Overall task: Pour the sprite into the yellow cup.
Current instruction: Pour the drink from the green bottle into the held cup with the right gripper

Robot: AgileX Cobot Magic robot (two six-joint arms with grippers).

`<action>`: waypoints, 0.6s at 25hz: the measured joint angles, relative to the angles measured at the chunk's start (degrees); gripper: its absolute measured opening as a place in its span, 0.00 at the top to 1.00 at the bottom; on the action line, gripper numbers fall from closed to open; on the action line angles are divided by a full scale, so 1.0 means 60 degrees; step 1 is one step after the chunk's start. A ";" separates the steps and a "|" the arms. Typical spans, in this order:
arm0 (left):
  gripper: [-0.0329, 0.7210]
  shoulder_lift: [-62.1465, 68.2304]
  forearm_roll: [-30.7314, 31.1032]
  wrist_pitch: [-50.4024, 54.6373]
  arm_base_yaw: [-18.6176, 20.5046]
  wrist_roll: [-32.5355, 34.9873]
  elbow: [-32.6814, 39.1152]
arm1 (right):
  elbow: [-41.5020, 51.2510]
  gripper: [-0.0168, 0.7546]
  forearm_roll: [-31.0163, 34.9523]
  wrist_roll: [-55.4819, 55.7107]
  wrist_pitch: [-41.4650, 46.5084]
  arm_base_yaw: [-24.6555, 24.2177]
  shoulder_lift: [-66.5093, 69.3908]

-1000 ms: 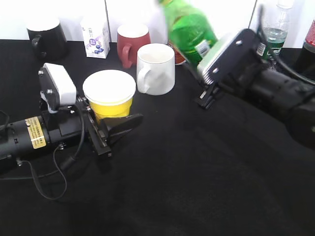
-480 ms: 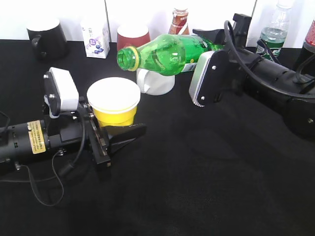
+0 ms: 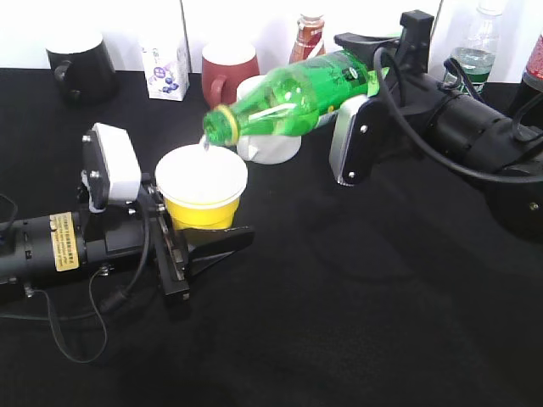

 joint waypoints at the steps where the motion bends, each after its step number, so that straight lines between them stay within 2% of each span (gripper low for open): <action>1: 0.36 0.0000 0.0000 0.0004 0.0000 0.0000 0.0000 | 0.0000 0.42 0.0000 -0.0157 -0.0029 0.0000 0.0000; 15: 0.36 0.0000 0.0000 0.0016 0.0000 0.0000 0.0000 | 0.0000 0.42 0.0018 -0.0465 -0.0123 0.0000 0.0000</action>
